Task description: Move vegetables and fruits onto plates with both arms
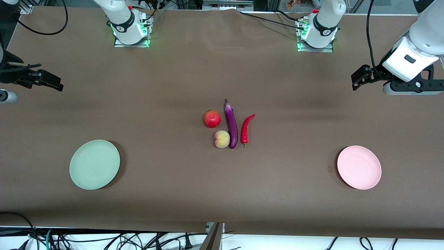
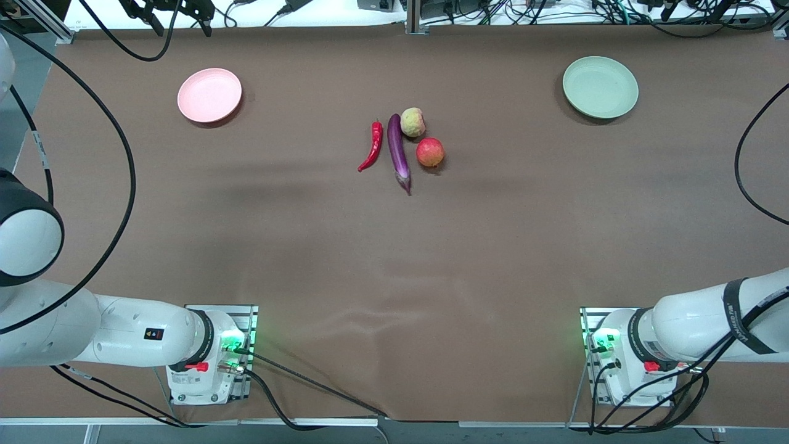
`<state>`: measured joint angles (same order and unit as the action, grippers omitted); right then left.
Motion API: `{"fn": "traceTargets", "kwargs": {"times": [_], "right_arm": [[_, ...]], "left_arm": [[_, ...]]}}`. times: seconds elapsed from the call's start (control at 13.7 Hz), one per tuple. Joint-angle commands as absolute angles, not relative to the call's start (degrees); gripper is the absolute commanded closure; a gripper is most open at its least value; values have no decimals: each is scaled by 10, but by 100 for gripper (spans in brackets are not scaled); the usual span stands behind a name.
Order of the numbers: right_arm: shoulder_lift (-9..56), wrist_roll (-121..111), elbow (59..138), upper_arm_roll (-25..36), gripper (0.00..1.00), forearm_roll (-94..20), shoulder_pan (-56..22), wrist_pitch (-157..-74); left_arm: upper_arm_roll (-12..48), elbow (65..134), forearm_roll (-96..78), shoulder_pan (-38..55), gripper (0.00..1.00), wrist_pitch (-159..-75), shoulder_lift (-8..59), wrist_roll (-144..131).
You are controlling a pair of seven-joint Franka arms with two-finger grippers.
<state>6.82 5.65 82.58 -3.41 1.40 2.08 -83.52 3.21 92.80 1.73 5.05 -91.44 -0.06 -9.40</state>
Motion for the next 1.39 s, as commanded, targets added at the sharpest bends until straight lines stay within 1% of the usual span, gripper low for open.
{"fn": "traceTargets", "kwargs": {"times": [0.0,1.31], "right_arm": [[62,46,829,-35,0,3,27,-836],[65,49,829,-34,0,-8,27,-837]], "left_arm": [[31,909,25,52,0,-902,9,-83],[31,908,25,52,0,-901,9,-74]]}}
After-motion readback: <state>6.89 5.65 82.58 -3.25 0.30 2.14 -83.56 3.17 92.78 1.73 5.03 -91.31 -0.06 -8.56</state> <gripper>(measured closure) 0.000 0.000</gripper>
